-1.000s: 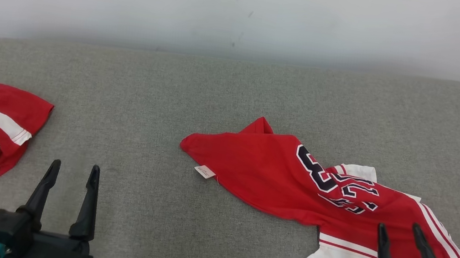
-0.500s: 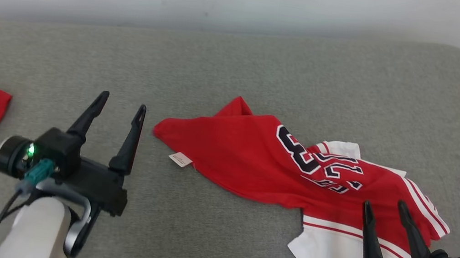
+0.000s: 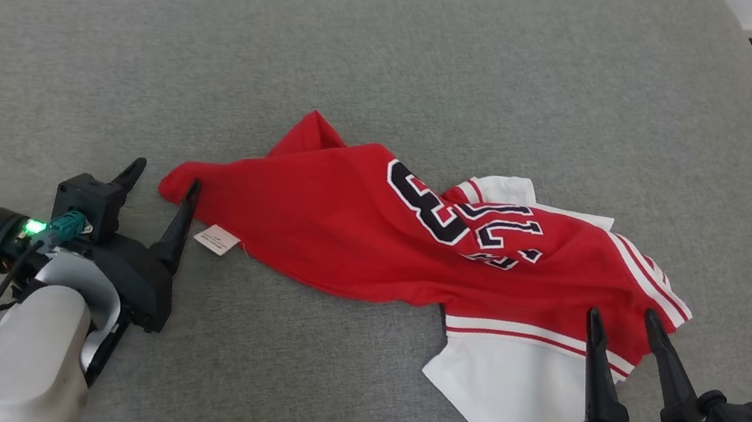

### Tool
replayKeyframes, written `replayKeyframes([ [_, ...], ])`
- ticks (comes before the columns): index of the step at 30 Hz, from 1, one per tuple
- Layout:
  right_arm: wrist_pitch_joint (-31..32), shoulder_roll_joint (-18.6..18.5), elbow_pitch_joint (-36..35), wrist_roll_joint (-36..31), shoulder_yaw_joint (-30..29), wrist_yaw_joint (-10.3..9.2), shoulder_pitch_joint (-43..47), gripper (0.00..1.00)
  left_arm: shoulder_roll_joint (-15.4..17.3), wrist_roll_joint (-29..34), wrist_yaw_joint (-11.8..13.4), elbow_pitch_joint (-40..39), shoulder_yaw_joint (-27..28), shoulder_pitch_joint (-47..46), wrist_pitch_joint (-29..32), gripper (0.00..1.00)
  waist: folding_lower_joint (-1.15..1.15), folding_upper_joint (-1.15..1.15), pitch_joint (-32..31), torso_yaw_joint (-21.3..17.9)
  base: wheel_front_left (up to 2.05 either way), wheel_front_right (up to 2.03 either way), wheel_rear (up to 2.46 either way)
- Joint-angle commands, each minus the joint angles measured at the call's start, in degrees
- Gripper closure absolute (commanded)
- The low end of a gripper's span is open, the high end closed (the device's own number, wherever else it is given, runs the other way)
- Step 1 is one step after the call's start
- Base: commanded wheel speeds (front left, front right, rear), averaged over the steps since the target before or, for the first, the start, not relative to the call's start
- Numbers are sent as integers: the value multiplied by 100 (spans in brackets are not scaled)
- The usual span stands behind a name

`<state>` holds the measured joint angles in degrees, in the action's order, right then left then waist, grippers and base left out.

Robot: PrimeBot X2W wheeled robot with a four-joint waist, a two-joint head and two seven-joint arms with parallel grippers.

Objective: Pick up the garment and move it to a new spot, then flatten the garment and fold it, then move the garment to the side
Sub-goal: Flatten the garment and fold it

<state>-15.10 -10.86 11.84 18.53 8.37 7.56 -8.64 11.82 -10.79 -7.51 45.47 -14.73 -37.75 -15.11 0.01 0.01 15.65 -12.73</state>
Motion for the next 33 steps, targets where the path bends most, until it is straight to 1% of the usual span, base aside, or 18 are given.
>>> replayKeyframes([
  [1,-7,32,-1,-21,5,-15,-86,0,50,-90,10,181,-66,-119,32,0,-1,-1,158,-168,0,0,0],
  [3,-7,42,7,-26,18,-15,-95,0,77,-172,10,432,-172,-232,45,0,-1,-1,172,-206,0,0,0],
  [6,-8,44,12,-34,-7,-15,-98,0,33,-308,9,761,-310,-318,84,0,-1,-1,165,-231,0,0,0],
  [7,-8,44,14,-35,-18,-15,-86,0,14,-376,9,842,-368,-337,83,7,-1,-1,157,-233,0,0,0],
  [8,-8,45,19,-39,-24,-15,-72,0,-1,-441,9,902,-428,-347,78,57,-1,-1,143,-233,0,0,0],
  [9,-8,48,28,-47,-33,-15,-53,0,-29,-518,8,945,-502,-349,70,76,-1,-1,119,-228,0,0,0],
  [10,-8,46,34,-56,-47,-15,-26,0,-61,-563,8,967,-576,-356,59,100,-1,-1,94,-216,0,0,0],
  [13,-8,25,30,-63,-87,-15,34,0,-67,-744,9,1014,-767,-368,33,100,-1,-1,-16,-151,0,0,0],
  [16,-8,4,7,-100,-115,-15,101,0,-67,-875,9,860,-865,-343,-2,100,-1,-1,-178,-38,0,0,0],
  [19,-8,-15,22,-100,-152,-15,230,0,-66,-969,9,460,-787,-180,-9,100,-1,-1,-375,157,0,0,0],
  [22,-7,-10,47,-112,-172,-15,356,0,-38,-1011,24,-89,-647,180,-4,100,-1,-1,-579,397,0,0,0],
  [23,-7,-10,47,-112,-172,-15,356,0,-38,-1011,24,-89,-647,180,-4,100,-1,-1,-579,397,0,0,0],
  [27,-8,3,42,-123,-228,-15,529,0,-12,-1039,114,-899,-487,827,-3,100,-1,-1,-795,766,0,0,0],
  [33,-8,22,42,-132,-237,-15,651,0,63,-1177,425,-1841,-334,2031,-4,100,-1,-1,-945,1219,0,0,0],
])
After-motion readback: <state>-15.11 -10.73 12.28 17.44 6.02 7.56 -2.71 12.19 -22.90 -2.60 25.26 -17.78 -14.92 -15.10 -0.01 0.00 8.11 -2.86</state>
